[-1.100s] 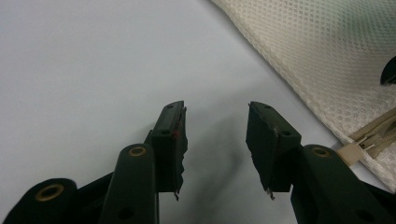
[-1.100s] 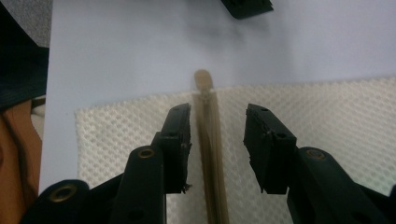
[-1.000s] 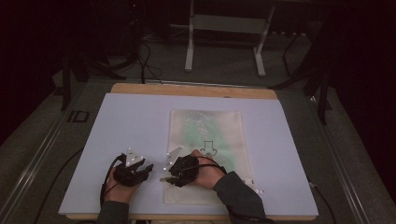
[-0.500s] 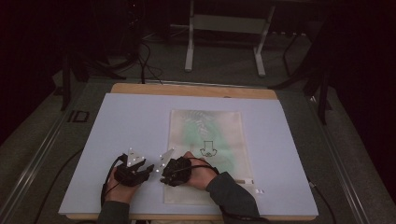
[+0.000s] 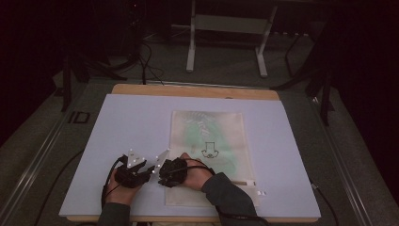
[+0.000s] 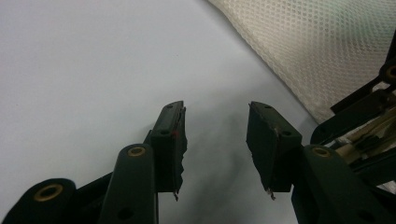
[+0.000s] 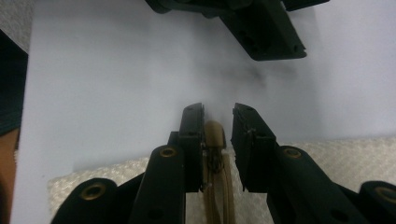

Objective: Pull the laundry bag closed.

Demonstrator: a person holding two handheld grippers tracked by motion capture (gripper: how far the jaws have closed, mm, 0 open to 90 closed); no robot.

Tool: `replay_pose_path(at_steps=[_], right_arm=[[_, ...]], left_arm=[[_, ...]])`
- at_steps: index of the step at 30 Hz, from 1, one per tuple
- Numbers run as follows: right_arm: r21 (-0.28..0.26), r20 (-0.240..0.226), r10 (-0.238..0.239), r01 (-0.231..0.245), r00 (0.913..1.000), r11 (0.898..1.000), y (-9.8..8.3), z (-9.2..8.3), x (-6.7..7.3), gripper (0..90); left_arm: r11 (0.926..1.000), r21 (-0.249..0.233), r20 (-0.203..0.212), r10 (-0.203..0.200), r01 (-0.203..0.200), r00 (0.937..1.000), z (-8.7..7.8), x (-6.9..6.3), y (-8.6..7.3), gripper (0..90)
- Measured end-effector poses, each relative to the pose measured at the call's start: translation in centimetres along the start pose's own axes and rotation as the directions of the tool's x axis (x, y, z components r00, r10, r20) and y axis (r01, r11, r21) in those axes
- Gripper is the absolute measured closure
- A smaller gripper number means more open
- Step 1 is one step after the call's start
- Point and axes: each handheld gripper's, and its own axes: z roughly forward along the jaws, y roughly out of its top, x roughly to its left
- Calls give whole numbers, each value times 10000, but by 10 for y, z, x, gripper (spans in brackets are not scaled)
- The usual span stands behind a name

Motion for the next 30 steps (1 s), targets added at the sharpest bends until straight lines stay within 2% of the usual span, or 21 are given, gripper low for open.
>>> replay_pose_path(at_steps=[2, 5, 15, 18, 22, 30], right_arm=[[-13, -10, -108, 108, 9999, 9999, 1, 0, 0, 802], [10, -7, -220, 220, 9998, 9998, 1, 0, 1, 811], [-779, -14, -5, 4, 10000, 9970, -3, -19, 4, 812], [-1007, 103, 40, -29, 9999, 9949, -11, -26, 5, 811], [-1045, 180, 160, -140, 9997, 9944, -22, -32, 8, 810], [-1003, 11, 516, -512, 9987, 9936, -36, -29, 5, 809]], left_arm=[[10000, -23, 0, -9, 9, 10000, 0, 0, 0, 564], [10000, -41, -1, -17, 17, 10000, 0, 0, 0, 564], [10000, -58, 9, 2, -2, 10000, -1, -1, 0, 564], [10000, -76, 113, 52, -51, 9999, -2, -1, 0, 582], [9999, -73, 260, 142, -140, 9996, -1, -4, 1, 604], [9996, -78, 456, 283, -279, 9986, 0, -12, 2, 608]])
